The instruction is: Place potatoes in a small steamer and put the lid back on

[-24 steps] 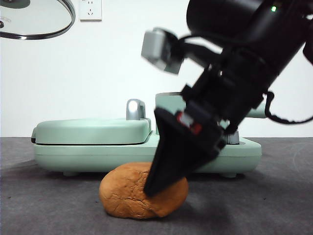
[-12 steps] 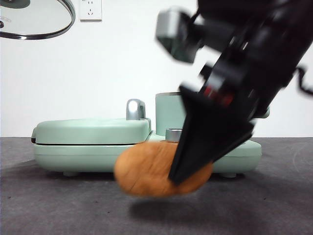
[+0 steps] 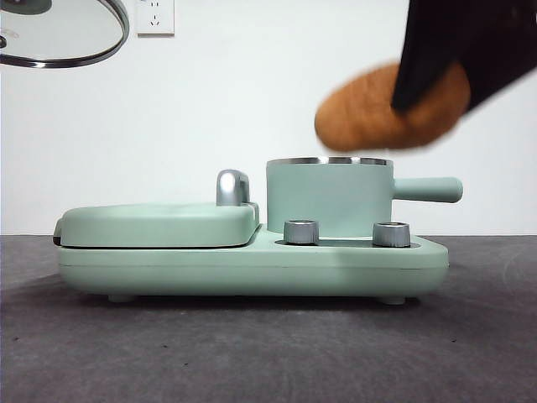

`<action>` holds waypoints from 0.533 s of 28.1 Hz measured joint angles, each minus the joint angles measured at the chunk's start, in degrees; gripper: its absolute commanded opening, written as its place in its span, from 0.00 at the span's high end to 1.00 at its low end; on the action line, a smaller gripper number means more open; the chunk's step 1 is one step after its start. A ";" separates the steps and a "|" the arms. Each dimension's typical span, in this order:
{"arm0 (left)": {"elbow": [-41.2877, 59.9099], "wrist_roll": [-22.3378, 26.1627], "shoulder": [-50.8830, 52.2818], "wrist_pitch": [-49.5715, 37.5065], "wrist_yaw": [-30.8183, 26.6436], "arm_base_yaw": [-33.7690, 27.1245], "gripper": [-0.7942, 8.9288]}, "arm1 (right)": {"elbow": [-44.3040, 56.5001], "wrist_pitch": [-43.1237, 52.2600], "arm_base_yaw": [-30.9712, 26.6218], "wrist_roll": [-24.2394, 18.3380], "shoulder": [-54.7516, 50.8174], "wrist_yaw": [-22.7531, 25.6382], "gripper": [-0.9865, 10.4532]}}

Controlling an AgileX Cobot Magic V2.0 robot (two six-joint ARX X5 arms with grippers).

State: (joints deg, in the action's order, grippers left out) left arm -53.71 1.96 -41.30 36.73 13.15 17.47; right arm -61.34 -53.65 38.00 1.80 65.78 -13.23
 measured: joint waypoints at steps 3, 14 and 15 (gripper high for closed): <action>0.00 0.04 -0.04 0.02 0.00 0.00 0.91 | -5.20 -0.57 -2.51 -0.20 2.05 0.00 0.73; 0.00 0.15 -0.22 -0.02 -0.79 0.00 0.91 | -24.00 0.26 -9.46 -5.95 20.09 0.02 0.73; 0.00 0.15 -0.22 -0.04 -1.09 0.00 0.91 | -25.79 0.87 -9.99 -6.25 21.94 0.02 0.73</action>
State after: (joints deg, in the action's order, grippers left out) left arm -53.71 2.11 -41.52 36.69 12.05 17.47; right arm -87.13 -52.77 28.01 -4.45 87.72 -13.21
